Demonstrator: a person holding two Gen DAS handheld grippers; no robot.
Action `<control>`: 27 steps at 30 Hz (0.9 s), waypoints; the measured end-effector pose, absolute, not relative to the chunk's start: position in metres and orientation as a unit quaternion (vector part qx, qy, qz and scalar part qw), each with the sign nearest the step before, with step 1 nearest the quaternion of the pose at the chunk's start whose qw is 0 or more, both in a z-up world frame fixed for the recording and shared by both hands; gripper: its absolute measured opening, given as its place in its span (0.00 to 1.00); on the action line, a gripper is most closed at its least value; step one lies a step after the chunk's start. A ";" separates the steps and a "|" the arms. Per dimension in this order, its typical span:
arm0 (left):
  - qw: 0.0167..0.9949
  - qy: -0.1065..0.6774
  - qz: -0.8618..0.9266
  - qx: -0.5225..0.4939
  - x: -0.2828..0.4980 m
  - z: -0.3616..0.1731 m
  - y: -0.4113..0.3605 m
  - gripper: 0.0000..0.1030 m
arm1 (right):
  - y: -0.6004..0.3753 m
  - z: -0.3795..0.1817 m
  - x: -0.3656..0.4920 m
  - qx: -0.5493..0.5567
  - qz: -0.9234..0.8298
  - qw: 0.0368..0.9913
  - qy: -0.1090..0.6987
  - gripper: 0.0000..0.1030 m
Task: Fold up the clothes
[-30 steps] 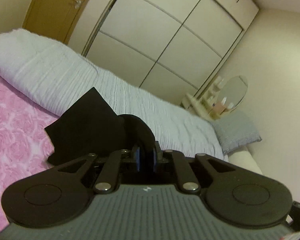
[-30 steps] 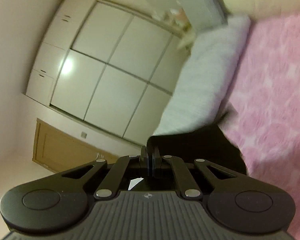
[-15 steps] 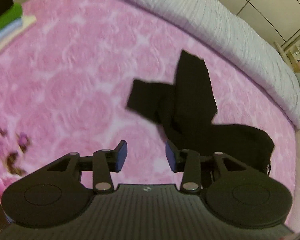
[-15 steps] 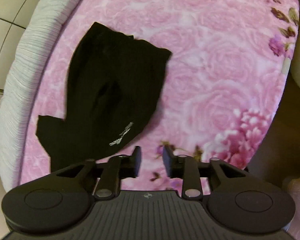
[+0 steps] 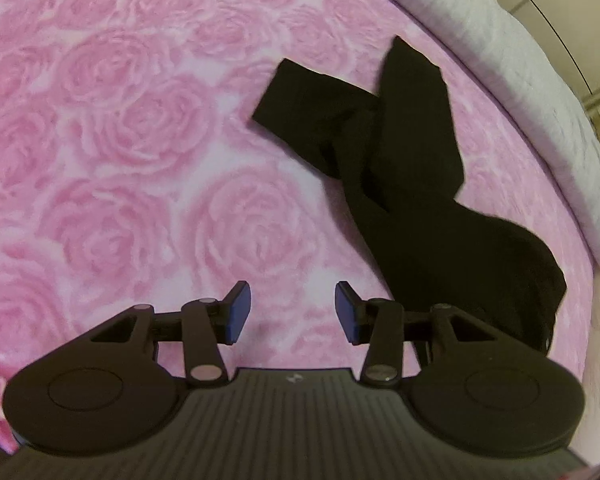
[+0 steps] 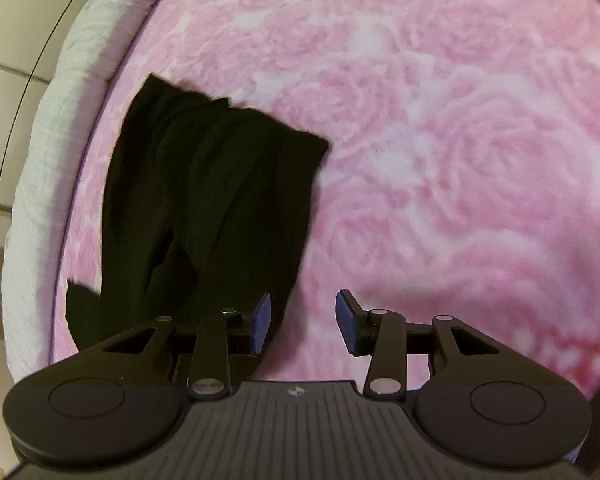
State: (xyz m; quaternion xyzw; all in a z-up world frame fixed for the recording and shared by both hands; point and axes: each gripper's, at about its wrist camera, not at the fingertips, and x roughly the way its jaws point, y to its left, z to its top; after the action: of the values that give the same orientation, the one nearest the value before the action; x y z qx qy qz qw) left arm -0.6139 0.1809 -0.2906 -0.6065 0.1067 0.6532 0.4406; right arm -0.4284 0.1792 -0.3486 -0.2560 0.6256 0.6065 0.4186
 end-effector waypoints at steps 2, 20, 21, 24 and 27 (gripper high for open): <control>0.435 0.092 0.658 -0.607 -0.619 -0.301 0.188 0.44 | 0.193 -0.365 -0.429 -0.240 0.602 0.418 0.637 0.41; 0.314 -0.098 0.695 -0.639 -0.688 -0.389 0.281 0.62 | 0.237 -0.411 -0.445 -0.158 0.602 0.436 0.650 0.53; 0.316 -0.090 0.700 -0.634 -0.687 -0.389 0.287 0.61 | 0.238 -0.412 -0.448 -0.160 0.603 0.438 0.647 0.53; 0.368 -0.027 0.703 -0.608 -0.683 -0.384 0.306 0.02 | 0.243 -0.412 -0.459 -0.166 0.611 0.443 0.635 0.46; 0.401 0.011 0.703 -0.587 -0.689 -0.372 0.305 0.02 | 0.250 -0.411 -0.472 -0.205 0.617 0.452 0.611 0.06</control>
State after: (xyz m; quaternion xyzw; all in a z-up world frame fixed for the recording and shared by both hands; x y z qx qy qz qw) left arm -0.6885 0.3053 -0.3717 -0.5871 0.0109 0.7032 0.4009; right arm -0.4716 0.2496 -0.4112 -0.2049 0.6112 0.6167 0.4518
